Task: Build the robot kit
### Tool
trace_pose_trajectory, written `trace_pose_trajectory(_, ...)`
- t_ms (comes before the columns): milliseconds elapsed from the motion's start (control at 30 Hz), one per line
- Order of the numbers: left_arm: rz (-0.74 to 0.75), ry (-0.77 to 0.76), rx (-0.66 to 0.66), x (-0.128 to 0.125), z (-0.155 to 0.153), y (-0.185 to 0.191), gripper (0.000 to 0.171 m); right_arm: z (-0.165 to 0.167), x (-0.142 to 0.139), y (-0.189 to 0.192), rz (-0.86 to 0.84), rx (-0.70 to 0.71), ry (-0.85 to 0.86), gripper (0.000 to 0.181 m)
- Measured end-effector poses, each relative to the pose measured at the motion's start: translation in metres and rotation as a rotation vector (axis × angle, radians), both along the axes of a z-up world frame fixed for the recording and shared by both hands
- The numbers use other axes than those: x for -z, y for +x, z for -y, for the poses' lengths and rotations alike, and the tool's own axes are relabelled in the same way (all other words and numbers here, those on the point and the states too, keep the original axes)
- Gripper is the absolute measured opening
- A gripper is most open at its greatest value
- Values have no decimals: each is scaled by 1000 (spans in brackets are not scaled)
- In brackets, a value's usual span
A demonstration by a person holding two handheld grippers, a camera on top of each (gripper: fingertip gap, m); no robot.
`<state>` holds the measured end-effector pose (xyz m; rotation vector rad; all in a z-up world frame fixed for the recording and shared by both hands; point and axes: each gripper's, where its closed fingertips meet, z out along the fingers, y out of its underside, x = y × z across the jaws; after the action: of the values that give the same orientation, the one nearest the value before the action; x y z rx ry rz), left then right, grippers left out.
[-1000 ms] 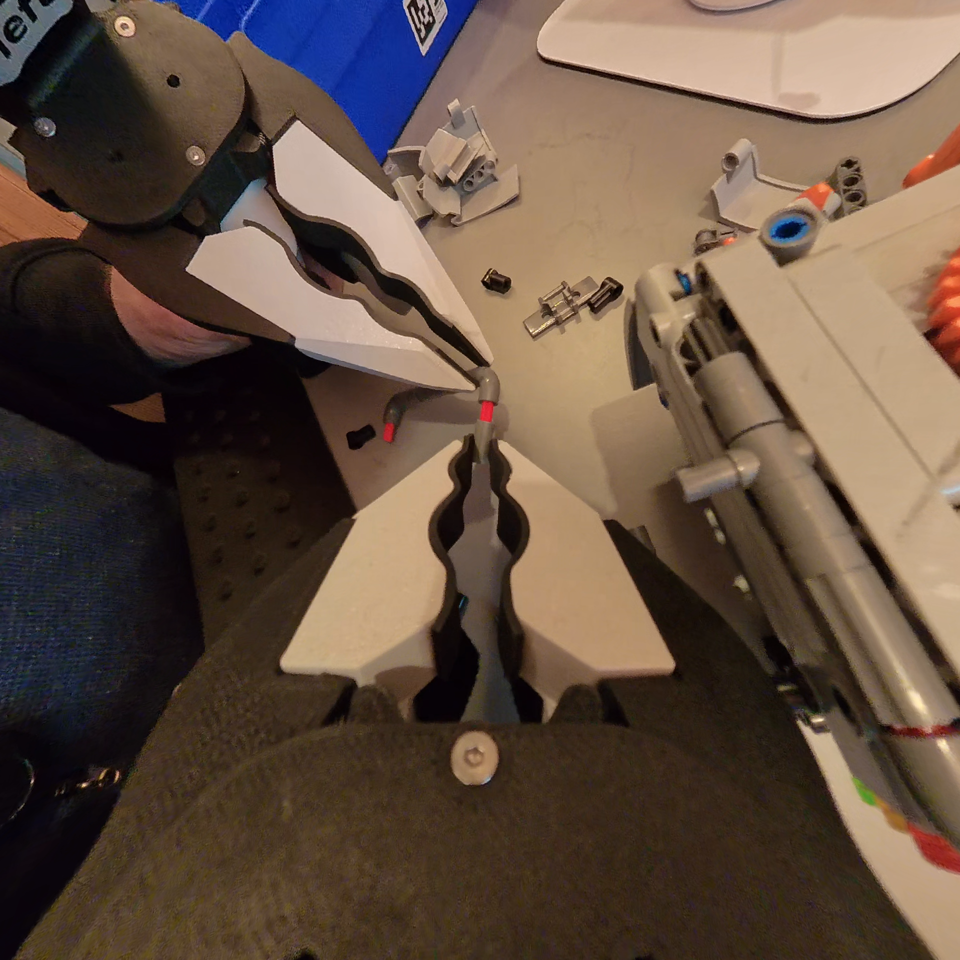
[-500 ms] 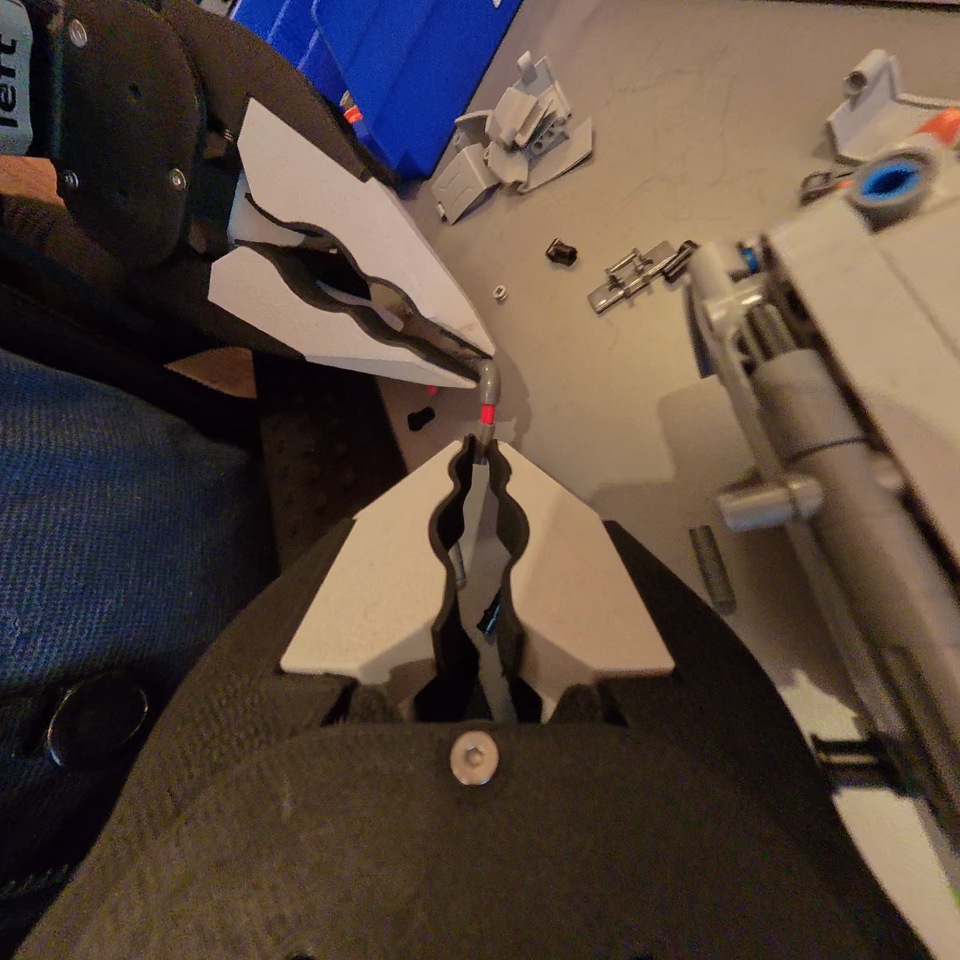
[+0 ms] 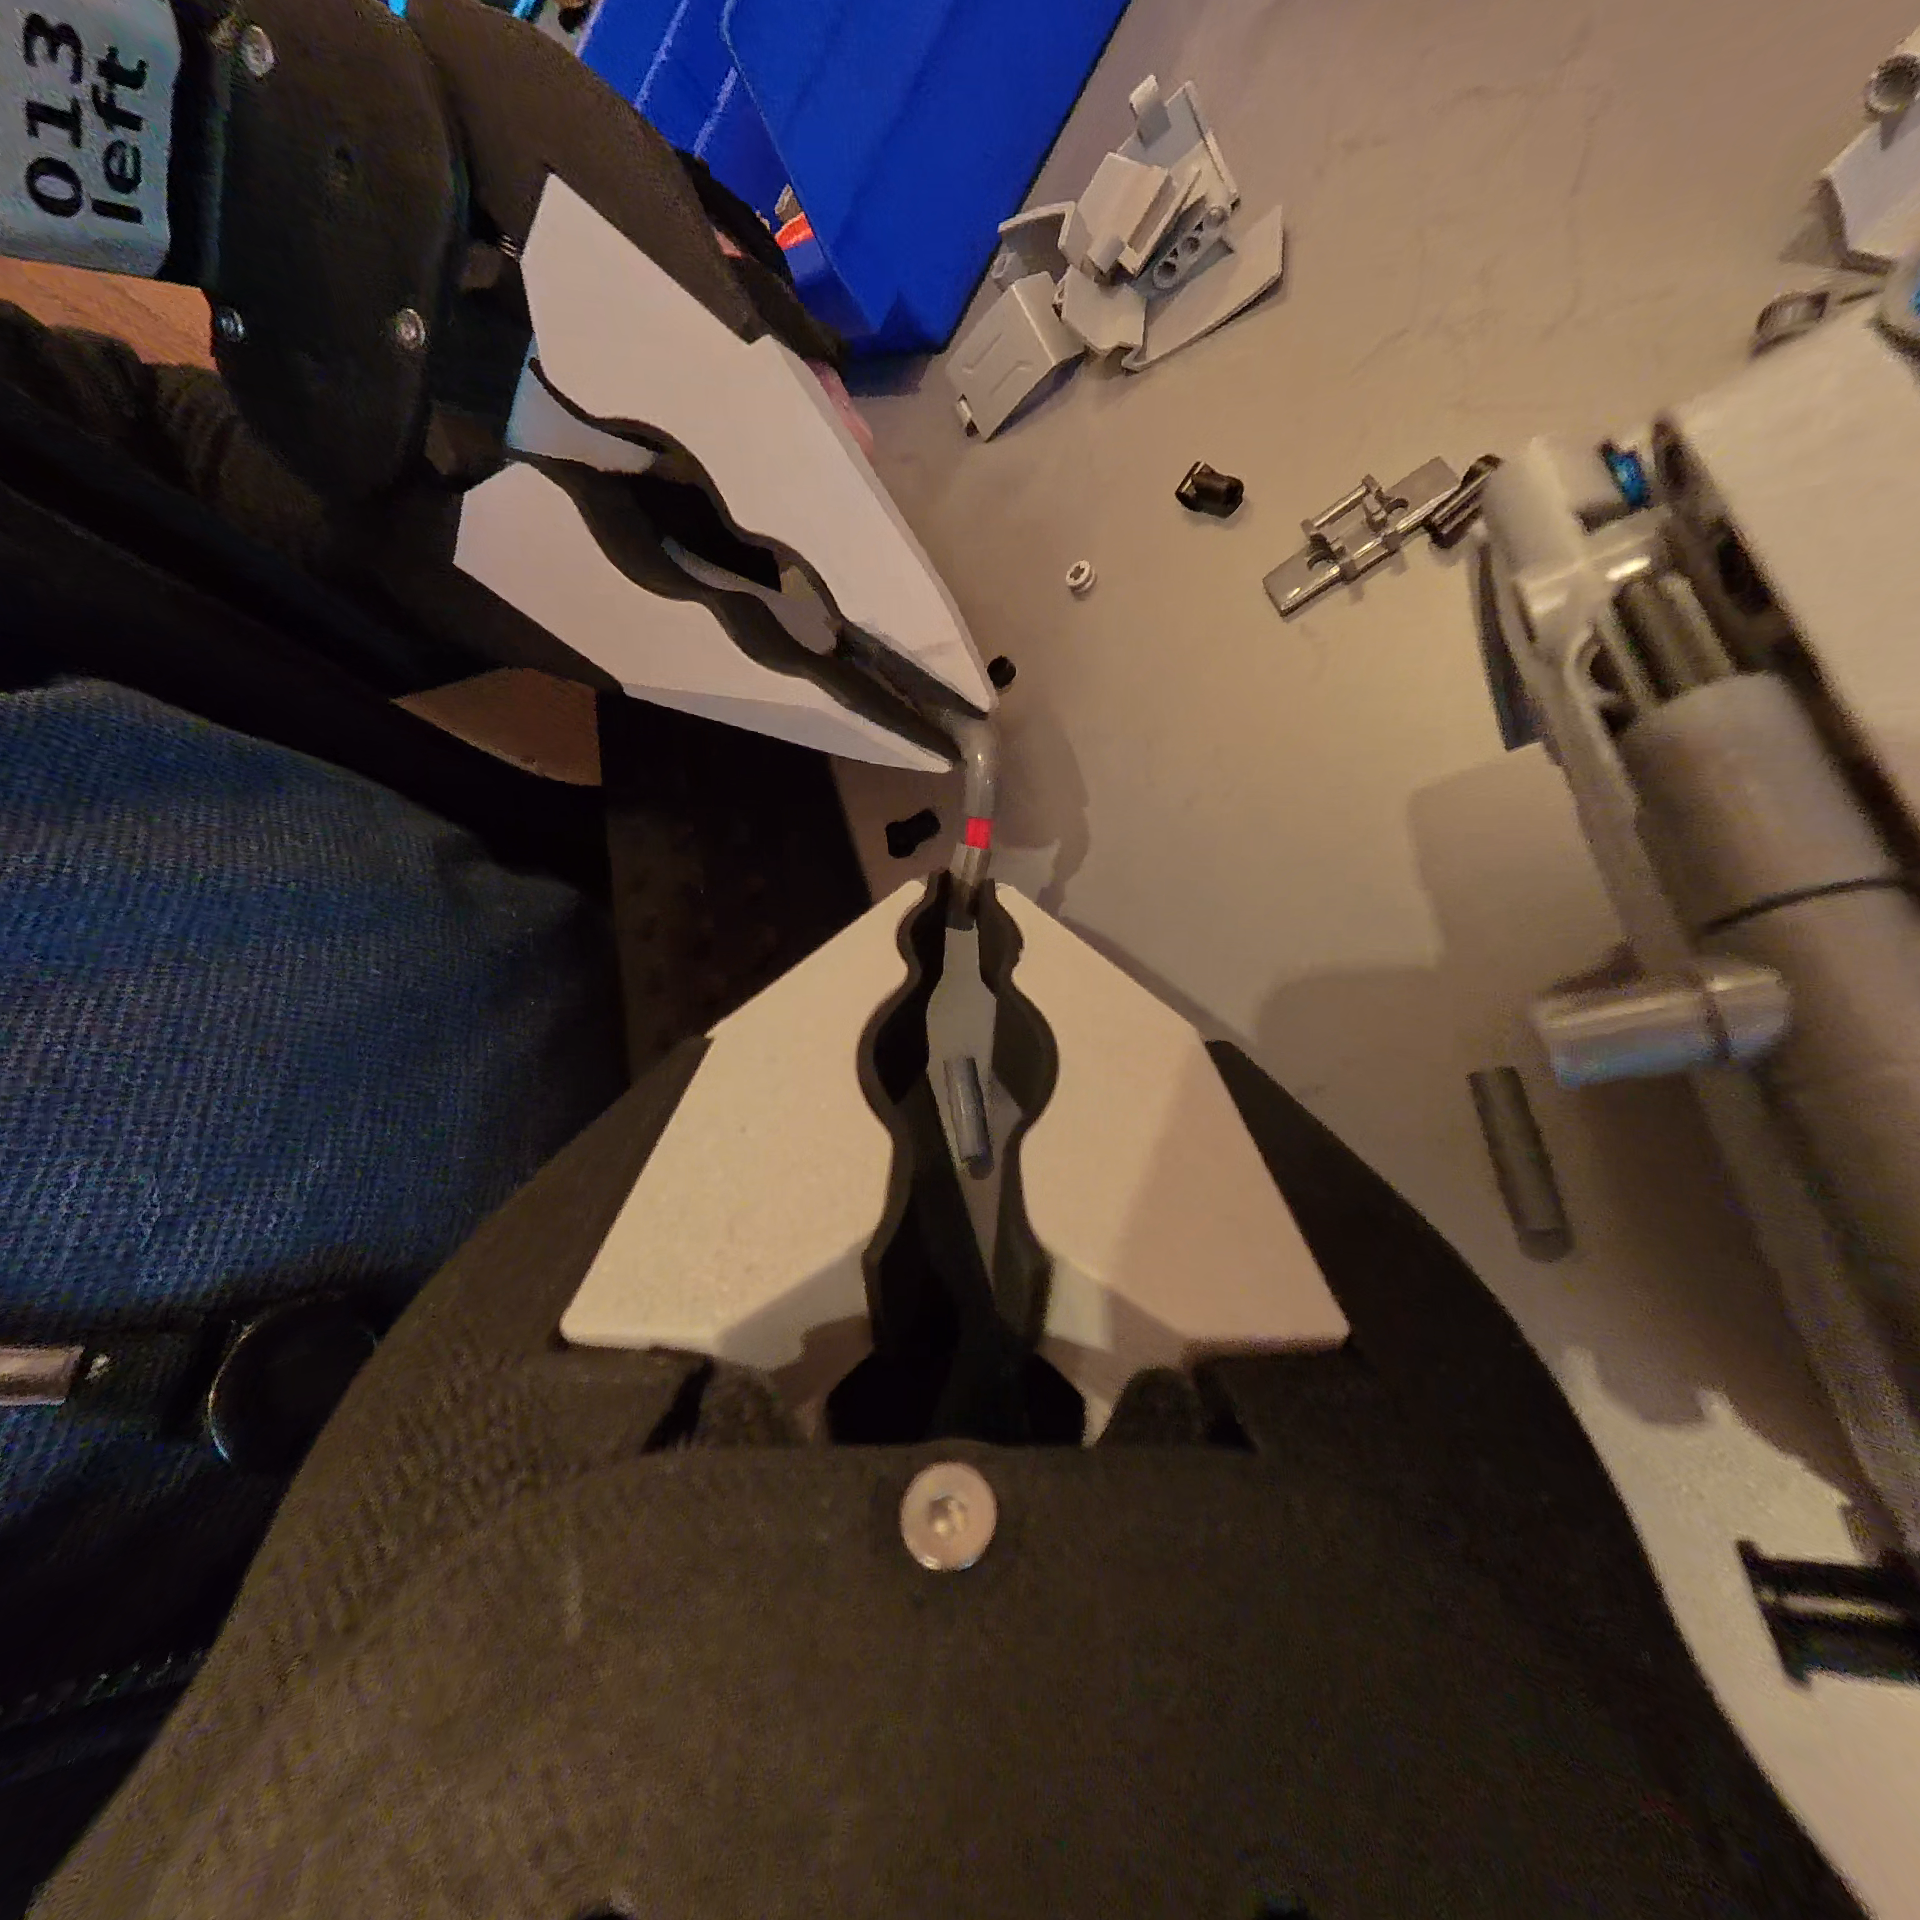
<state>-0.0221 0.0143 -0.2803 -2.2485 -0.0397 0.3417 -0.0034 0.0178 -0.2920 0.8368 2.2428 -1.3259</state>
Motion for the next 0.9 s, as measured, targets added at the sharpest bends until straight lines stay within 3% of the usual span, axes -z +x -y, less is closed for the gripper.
trace_pose_trajectory(167,113,76,-66,-5,1,-5,5,-2,-7,-6,-76,54,3,3)
trace_pose_trajectory(400,222,89,-178,4,0,-14,5,-5,1,-17,-298,114,210,3)
trace_pose_trajectory(633,253,4,-235,24,1,-17,5,-6,22,-22,-463,87,432,3)
trace_pose_trajectory(900,328,-59,-289,45,1,-23,4,-6,40,-30,-455,89,503,3)
